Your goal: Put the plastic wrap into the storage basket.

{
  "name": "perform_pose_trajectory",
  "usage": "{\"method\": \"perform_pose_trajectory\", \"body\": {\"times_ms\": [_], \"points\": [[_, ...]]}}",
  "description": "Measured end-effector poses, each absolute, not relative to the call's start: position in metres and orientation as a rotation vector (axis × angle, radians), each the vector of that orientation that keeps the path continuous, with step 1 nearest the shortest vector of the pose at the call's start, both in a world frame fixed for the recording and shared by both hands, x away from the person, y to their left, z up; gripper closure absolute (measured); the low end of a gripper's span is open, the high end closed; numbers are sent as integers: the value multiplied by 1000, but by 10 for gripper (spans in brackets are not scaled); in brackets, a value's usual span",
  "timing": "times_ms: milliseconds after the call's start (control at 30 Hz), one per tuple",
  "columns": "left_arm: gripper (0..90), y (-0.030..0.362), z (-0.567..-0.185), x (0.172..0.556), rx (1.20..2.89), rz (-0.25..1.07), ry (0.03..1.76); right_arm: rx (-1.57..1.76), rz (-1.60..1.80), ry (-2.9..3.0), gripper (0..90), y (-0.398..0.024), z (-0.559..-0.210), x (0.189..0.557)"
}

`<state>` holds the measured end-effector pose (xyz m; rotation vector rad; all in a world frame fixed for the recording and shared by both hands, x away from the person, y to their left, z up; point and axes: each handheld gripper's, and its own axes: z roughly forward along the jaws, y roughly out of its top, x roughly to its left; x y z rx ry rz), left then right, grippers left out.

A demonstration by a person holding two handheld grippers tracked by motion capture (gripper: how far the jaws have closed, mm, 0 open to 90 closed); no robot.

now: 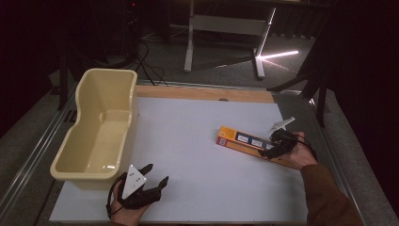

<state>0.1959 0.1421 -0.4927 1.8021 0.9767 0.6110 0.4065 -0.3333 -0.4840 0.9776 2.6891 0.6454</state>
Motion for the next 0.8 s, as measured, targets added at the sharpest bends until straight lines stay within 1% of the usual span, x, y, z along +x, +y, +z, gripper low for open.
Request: {"method": "perform_pose_trajectory", "body": {"times_ms": [67,267,533,600,667,700,800], "points": [[322,142,-493,196,1805,609,975,987,618,2700,179,-335,-486,407],[321,140,-494,196,1811,605,971,1022,577,2699,189,-333,-487,405],[321,140,-493,196,1812,605,968,1162,518,2765,241,-320,-480,401],[321,140,-493,197,1813,605,969,1203,506,2806,278,-315,-477,398],[321,139,-494,197,1811,603,971,1166,504,2859,331,-305,-475,390],[321,139,-494,197,1811,603,971,1143,497,2876,344,-299,-474,386],[321,139,-494,196,1813,601,968,1007,443,2901,354,-282,-472,376]]}}
